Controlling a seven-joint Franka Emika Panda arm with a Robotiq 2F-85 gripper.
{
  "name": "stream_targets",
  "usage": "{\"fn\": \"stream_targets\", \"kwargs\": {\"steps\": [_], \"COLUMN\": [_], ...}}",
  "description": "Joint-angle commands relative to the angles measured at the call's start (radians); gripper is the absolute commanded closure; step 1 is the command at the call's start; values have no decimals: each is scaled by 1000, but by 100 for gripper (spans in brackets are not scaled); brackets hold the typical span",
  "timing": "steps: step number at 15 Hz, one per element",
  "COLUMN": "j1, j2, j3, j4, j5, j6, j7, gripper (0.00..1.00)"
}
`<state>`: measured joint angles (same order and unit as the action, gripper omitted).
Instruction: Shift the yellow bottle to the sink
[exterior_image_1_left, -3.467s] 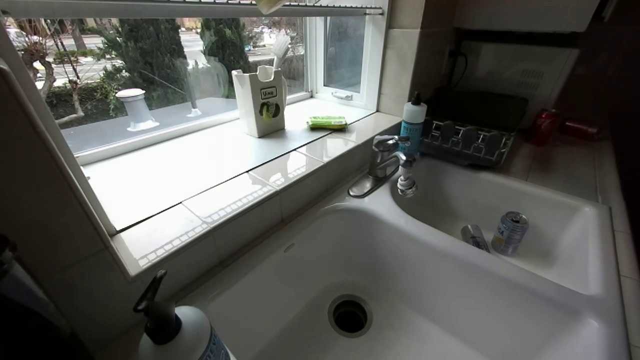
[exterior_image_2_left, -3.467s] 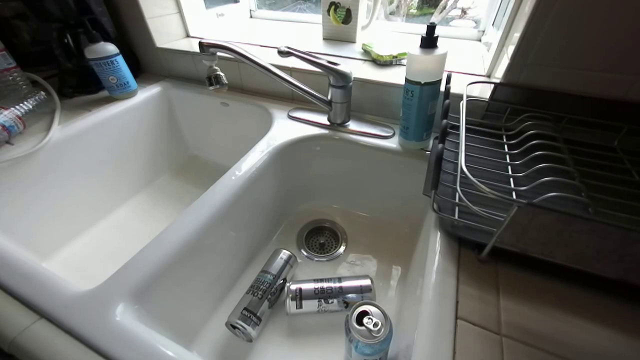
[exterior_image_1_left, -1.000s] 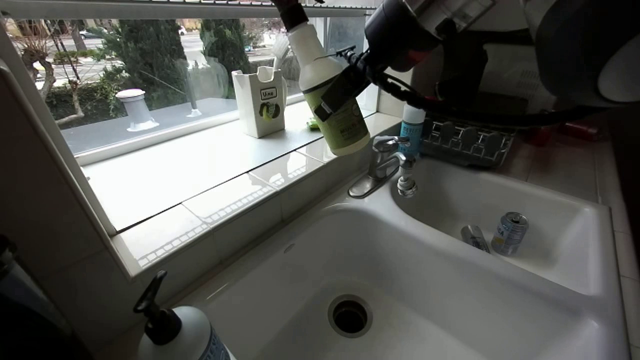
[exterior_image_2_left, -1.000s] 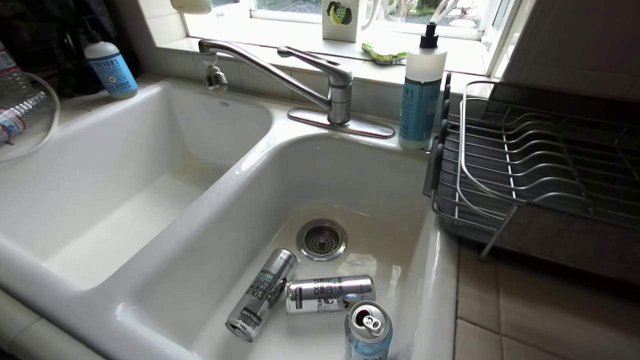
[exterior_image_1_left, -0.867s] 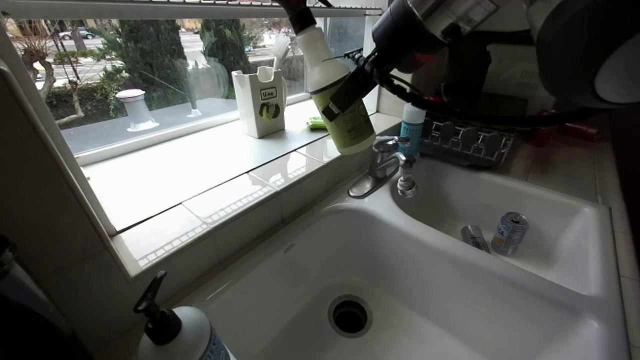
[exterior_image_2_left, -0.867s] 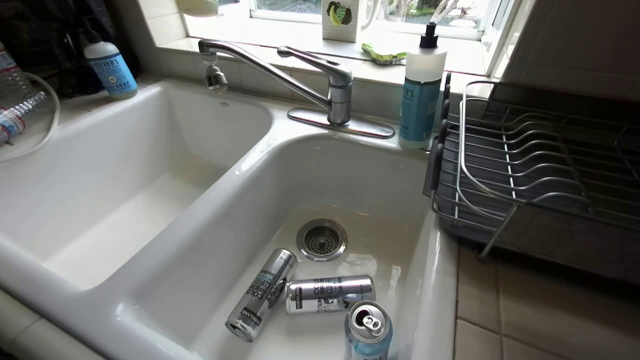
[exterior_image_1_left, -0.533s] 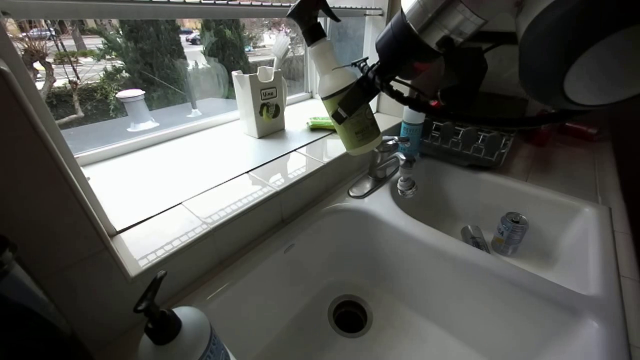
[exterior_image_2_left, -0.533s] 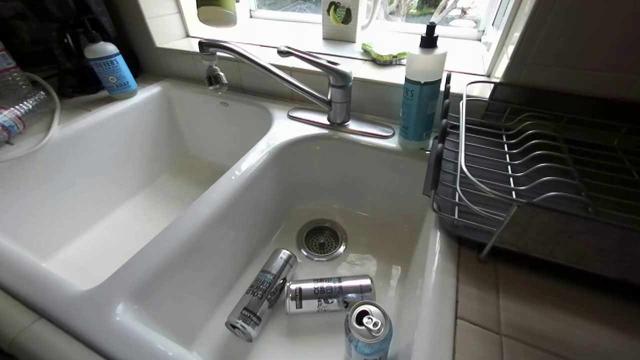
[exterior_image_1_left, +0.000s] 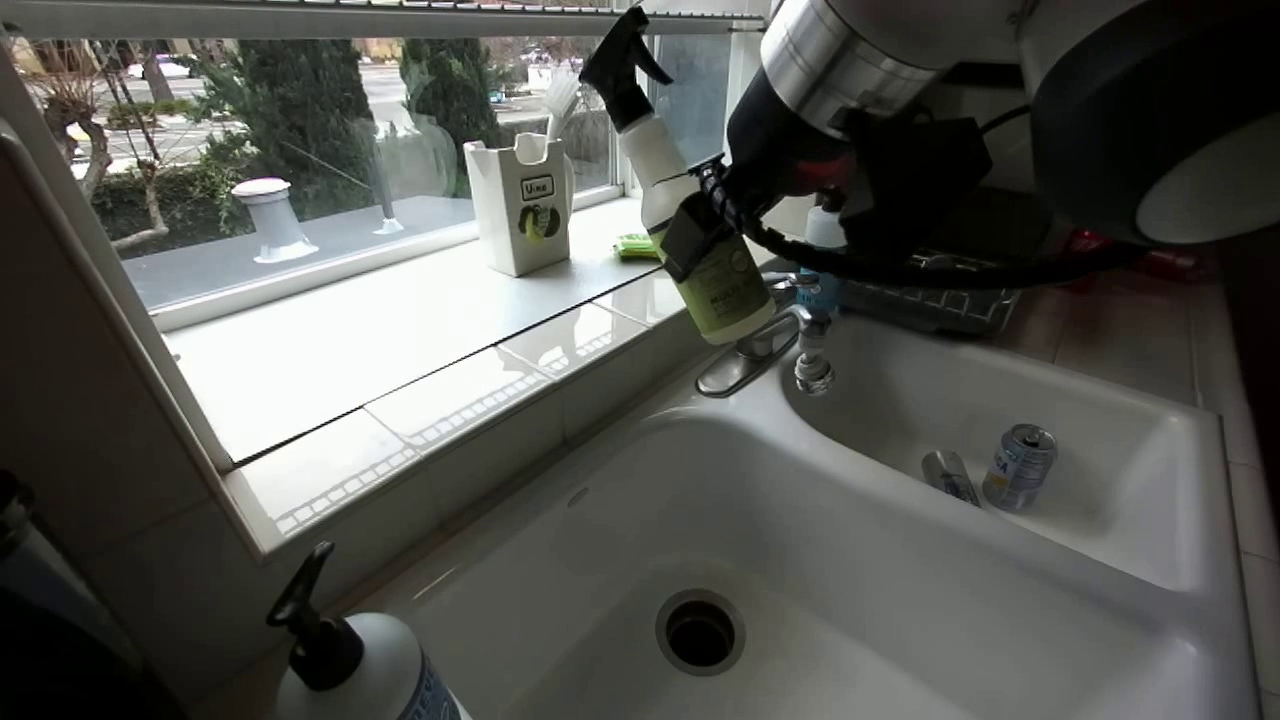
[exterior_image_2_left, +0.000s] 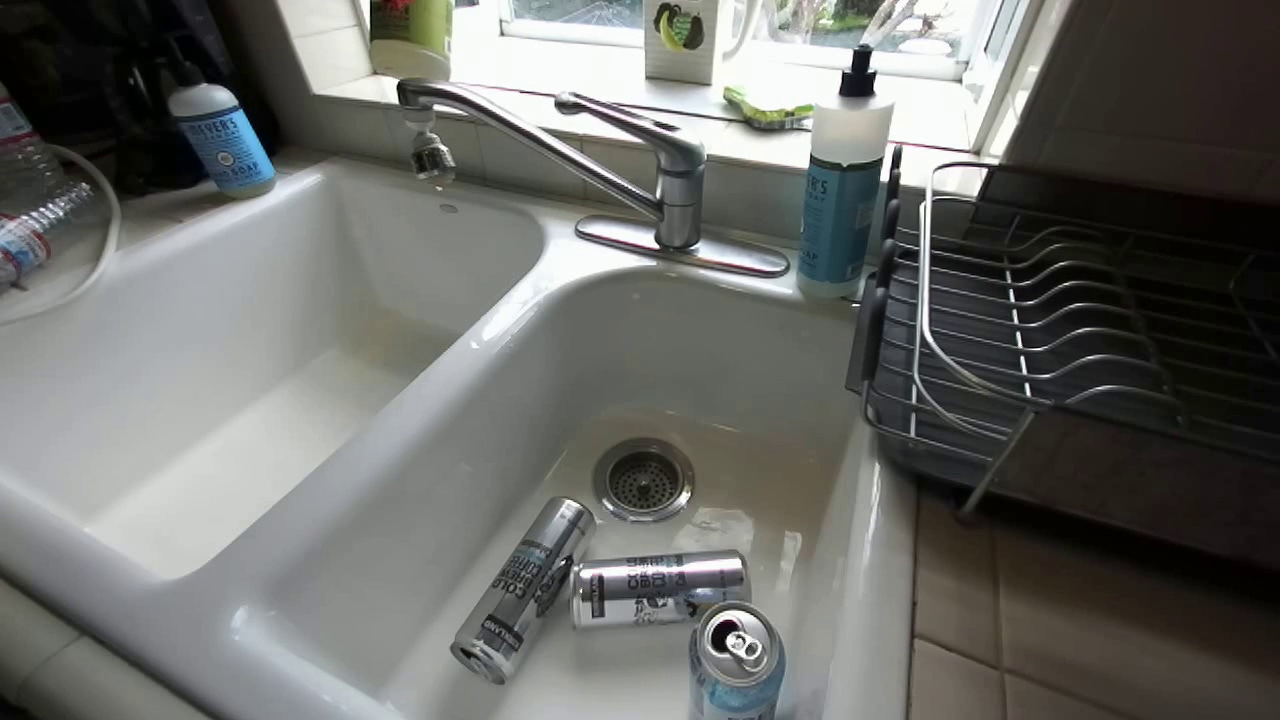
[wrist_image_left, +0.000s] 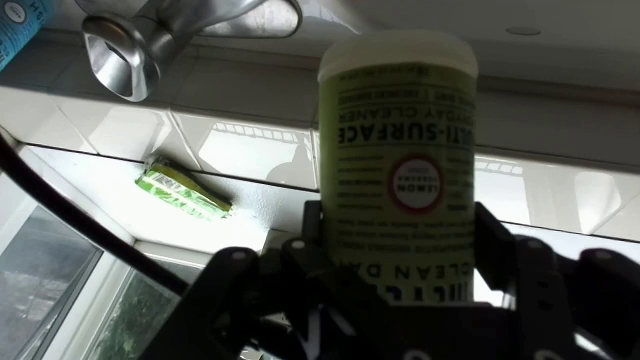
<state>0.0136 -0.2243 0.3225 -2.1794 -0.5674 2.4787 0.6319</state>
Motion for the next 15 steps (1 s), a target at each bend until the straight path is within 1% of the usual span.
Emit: {"fn": "stream_targets", "kwargs": {"steps": [1,4,8,11,15], "j1": [1,18,55,85,125], "j2": [39,76,129,172,232], "j3": [40,38,26,15,-5], "j4": [50,65,93,132,194], "j5": [-102,-154,-202,-256,-325], "j6": [-90,-117,-162,-212,-274], "j7": [185,318,453,527,593], "gripper": [55,55,55,55,55]}}
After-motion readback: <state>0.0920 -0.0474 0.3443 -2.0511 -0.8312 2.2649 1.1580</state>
